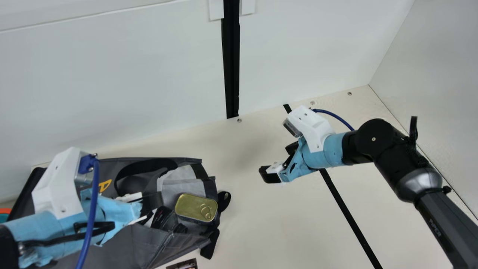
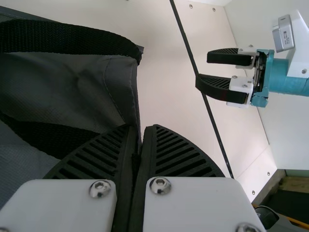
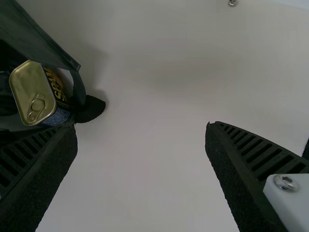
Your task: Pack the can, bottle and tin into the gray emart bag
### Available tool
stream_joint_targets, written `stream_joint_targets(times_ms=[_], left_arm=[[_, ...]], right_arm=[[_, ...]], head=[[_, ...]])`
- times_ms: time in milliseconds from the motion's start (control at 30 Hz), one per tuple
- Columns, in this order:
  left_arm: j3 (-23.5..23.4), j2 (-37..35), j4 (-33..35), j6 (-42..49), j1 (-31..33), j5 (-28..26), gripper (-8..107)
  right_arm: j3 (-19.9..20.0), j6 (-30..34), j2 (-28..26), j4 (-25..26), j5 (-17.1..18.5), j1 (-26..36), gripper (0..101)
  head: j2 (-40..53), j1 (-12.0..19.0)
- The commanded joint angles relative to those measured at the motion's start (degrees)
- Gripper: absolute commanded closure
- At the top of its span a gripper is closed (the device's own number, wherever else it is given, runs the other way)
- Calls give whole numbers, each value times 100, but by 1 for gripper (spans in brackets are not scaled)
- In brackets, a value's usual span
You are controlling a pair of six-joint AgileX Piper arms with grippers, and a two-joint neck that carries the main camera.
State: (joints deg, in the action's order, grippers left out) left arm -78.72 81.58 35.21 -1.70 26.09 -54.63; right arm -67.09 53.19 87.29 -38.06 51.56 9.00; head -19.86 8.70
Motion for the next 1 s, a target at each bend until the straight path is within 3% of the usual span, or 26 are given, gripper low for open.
stream_joint_targets(times_ms=[0,967], left_arm=[[0,0,0,0,0,0,89],[0,0,0,0,0,0,89]], right_arm=[[4,47,32,-50,8,-29,10],[285,591,572,-943,-260,-763,10]], head=[[-14,130],[-14,130]])
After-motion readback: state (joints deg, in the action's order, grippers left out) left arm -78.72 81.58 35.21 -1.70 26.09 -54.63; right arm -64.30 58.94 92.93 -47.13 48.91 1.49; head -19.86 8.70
